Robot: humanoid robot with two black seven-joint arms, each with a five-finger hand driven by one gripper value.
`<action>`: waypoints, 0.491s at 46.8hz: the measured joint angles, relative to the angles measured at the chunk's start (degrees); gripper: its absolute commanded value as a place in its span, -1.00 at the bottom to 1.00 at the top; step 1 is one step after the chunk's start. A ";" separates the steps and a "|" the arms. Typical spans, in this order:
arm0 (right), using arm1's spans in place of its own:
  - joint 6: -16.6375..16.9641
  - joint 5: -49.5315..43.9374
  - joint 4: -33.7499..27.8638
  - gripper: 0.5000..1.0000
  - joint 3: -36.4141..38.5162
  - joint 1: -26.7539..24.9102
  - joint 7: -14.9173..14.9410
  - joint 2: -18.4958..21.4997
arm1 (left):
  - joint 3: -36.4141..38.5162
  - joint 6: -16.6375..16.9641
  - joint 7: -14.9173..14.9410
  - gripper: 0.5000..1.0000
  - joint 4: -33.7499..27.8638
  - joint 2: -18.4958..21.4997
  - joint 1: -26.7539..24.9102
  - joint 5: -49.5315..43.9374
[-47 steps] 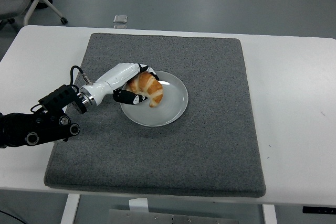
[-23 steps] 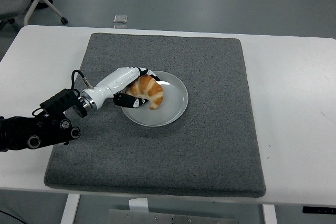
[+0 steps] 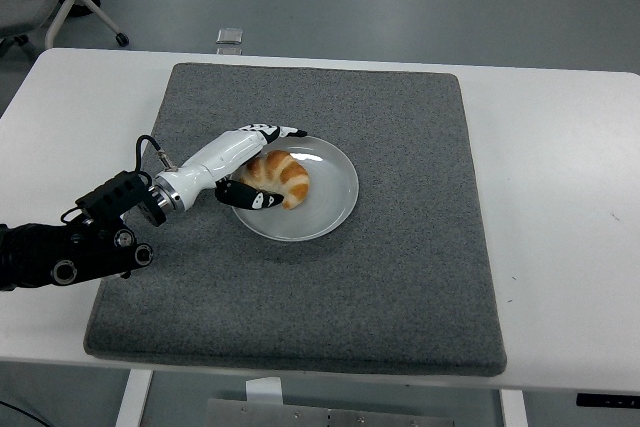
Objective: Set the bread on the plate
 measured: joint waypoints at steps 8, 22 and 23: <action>0.00 0.00 0.00 0.72 0.00 0.00 0.00 0.00 | -1.23 0.00 0.00 0.95 -0.02 0.00 0.01 -1.02; 0.00 0.00 0.00 0.72 0.02 0.00 0.00 0.00 | -4.83 -1.48 0.17 0.95 -0.42 -0.33 -0.96 -2.62; 0.00 0.00 0.00 0.72 0.02 0.00 -0.01 0.00 | -5.05 -1.79 0.18 0.95 -0.47 -0.34 -1.06 -2.93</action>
